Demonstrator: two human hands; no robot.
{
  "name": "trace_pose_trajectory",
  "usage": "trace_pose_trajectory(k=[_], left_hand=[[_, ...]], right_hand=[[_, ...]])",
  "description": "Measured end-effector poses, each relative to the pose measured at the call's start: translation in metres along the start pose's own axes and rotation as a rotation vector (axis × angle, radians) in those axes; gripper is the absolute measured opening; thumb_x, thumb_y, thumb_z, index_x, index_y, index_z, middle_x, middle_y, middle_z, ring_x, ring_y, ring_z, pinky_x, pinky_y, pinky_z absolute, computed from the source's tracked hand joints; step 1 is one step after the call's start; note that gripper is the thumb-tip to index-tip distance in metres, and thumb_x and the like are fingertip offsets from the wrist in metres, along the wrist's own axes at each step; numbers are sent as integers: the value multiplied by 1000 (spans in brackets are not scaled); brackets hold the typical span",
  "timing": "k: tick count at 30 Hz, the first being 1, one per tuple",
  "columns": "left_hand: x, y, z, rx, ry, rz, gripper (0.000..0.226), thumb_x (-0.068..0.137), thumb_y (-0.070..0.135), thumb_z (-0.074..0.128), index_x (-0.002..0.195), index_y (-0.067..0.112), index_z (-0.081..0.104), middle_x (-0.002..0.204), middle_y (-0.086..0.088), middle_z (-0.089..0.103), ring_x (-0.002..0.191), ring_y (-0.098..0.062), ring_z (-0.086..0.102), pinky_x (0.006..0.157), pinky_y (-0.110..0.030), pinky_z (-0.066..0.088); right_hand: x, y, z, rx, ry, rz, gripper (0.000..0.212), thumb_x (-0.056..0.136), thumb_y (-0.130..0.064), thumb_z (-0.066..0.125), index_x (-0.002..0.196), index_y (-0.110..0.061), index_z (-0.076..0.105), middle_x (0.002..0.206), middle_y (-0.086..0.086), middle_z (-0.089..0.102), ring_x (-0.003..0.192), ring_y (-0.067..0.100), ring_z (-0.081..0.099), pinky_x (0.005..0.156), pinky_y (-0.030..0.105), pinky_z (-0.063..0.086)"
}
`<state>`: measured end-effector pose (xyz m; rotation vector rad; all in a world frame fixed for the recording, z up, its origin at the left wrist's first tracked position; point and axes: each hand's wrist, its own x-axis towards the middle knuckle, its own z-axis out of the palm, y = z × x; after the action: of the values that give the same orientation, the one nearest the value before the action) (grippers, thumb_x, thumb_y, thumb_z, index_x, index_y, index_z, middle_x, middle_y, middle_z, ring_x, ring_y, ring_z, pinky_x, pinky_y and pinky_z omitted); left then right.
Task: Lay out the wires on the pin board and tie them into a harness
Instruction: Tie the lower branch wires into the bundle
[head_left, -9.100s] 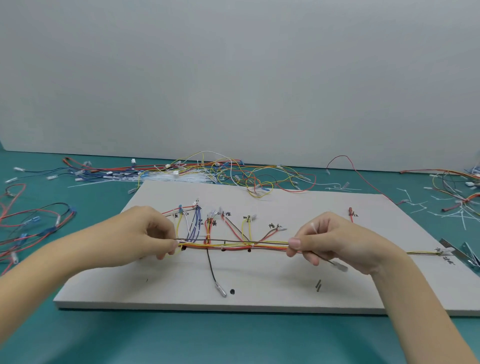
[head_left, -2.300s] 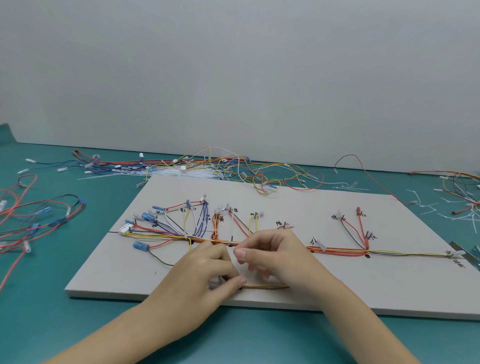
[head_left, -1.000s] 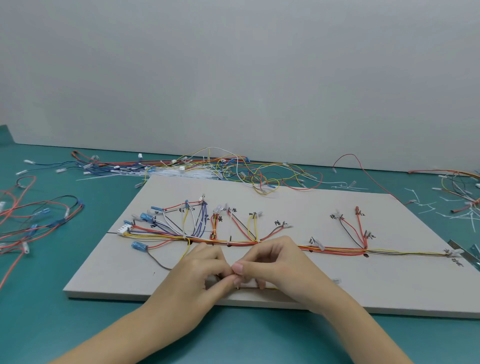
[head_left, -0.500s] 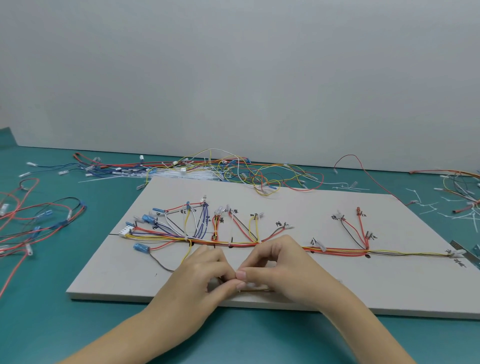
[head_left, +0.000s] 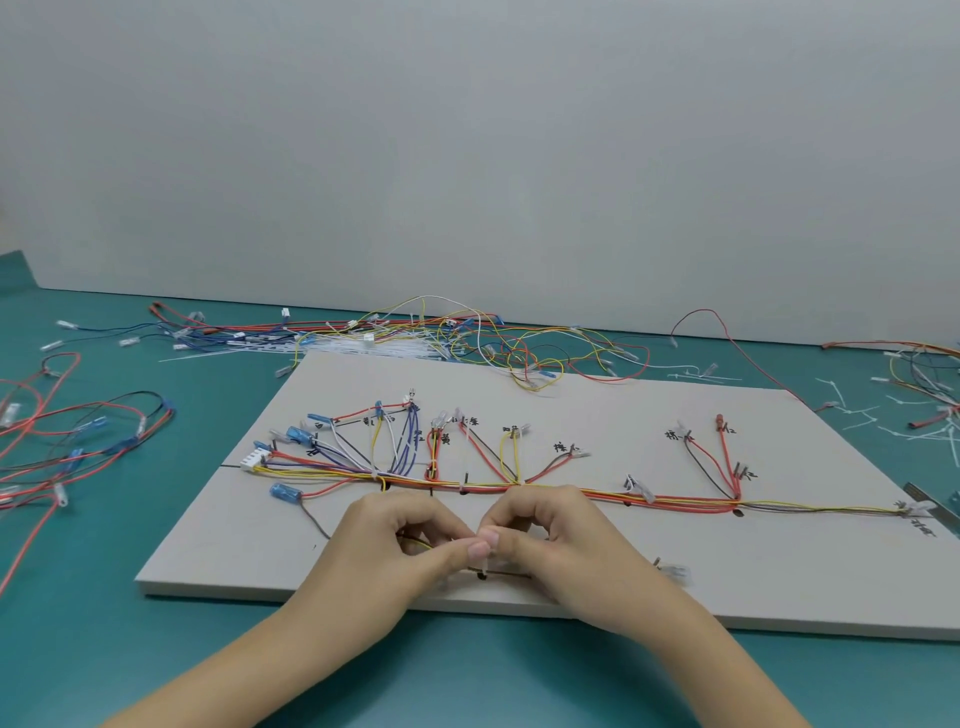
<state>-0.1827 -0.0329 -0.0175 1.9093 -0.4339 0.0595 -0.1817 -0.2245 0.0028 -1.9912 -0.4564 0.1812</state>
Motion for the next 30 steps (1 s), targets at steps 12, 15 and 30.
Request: trace_pose_trajectory(k=[12, 15, 30], left_hand=[[2, 3, 1, -23, -7, -25, 3, 73, 32, 81, 71, 31, 79, 72, 0, 72, 65, -5, 59, 59, -18, 42], [3, 3, 1, -23, -2, -28, 6, 75, 27, 82, 72, 30, 79, 70, 1, 71, 65, -7, 59, 59, -19, 42], [-3, -1, 4, 195, -19, 104, 9, 69, 40, 71, 72, 32, 70, 71, 8, 59, 81, -13, 55, 69, -24, 43]], right_hand=[[1, -2, -1, 235, -11, 60, 16, 93, -6, 59, 78, -9, 62, 55, -10, 57, 46, 2, 44, 43, 13, 32], [1, -3, 0, 228, 4, 48, 15, 94, -6, 58, 79, -9, 61, 58, -11, 57, 47, 0, 45, 45, 11, 34], [0, -6, 2, 237, -10, 17, 15, 98, -7, 52, 83, -9, 52, 68, -3, 49, 40, -1, 46, 43, 8, 37]])
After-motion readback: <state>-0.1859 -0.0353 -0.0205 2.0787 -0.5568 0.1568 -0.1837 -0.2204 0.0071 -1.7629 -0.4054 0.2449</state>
